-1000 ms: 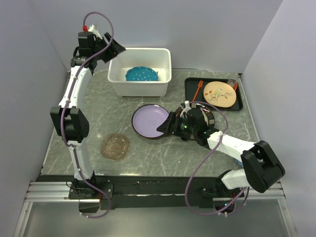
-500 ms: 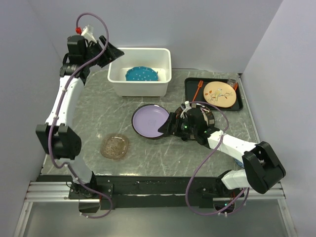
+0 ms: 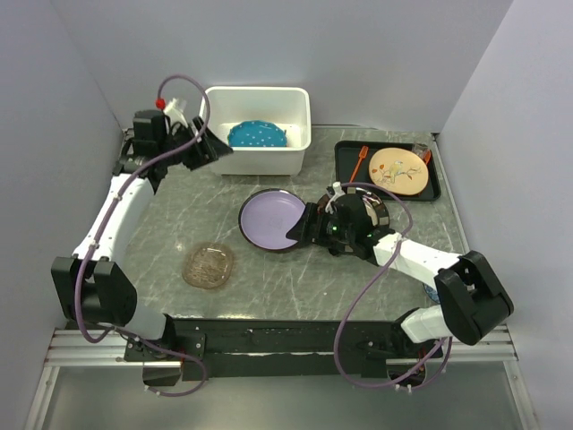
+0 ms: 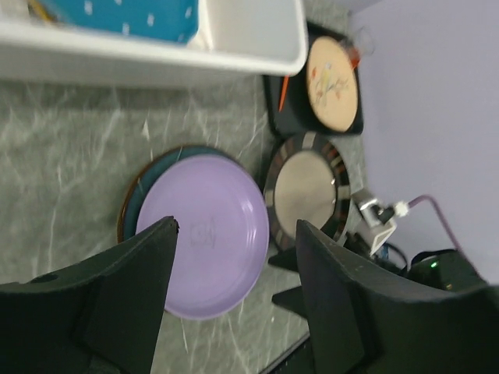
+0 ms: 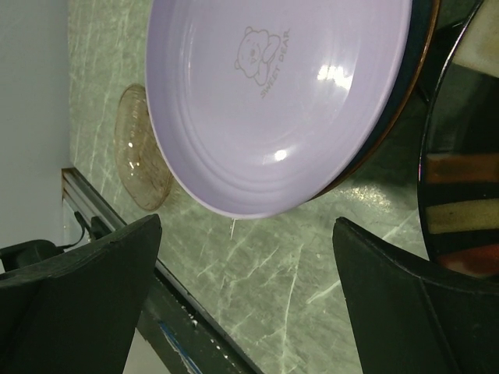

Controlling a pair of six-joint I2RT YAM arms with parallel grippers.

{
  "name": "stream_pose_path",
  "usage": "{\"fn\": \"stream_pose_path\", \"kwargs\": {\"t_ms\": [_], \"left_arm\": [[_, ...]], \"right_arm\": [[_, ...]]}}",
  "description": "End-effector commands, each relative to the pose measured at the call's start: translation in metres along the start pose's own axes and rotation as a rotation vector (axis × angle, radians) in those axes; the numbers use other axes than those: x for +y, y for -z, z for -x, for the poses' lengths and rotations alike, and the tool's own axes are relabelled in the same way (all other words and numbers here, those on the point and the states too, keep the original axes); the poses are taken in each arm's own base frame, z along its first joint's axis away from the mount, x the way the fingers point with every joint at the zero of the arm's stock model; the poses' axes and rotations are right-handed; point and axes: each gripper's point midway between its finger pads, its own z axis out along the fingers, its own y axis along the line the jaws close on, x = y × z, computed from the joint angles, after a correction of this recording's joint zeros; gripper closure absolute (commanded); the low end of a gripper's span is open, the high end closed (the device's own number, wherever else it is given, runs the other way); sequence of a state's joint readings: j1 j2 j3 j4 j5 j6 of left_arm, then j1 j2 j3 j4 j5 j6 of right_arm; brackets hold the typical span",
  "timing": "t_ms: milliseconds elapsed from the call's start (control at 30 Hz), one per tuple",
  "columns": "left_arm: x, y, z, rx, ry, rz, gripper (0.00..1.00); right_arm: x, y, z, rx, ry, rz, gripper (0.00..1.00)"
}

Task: Place the plates into the plastic bin on the countertop
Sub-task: Pick up the plate at the center of the board.

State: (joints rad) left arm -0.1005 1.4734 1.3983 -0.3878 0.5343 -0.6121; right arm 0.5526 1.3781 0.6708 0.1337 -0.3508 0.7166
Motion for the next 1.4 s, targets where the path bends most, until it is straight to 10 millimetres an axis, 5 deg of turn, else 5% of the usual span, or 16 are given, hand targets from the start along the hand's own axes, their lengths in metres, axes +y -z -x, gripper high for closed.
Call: {"fn": "stream_pose_path", "kwargs": {"t_ms": [0, 233, 1367], "left_arm": [[-0.001, 0.006, -0.034, 0.068, -0.008, -0.014, 0.34], [0.023, -0.005, -0.083, 0.179, 0.053, 0.034, 0.35], [0.096, -0.057, -0.18, 0.411, 0.138, 0.206, 0.44]], "right_arm": [[0.017, -0.003, 0.019, -0.045, 0.033, 0.028, 0.03], [0.014, -0.006, 0.018, -0.032, 0.035, 0.017, 0.03], [0.016, -0.008, 0.019, -0.027, 0.039, 0.019, 0.03]]}}
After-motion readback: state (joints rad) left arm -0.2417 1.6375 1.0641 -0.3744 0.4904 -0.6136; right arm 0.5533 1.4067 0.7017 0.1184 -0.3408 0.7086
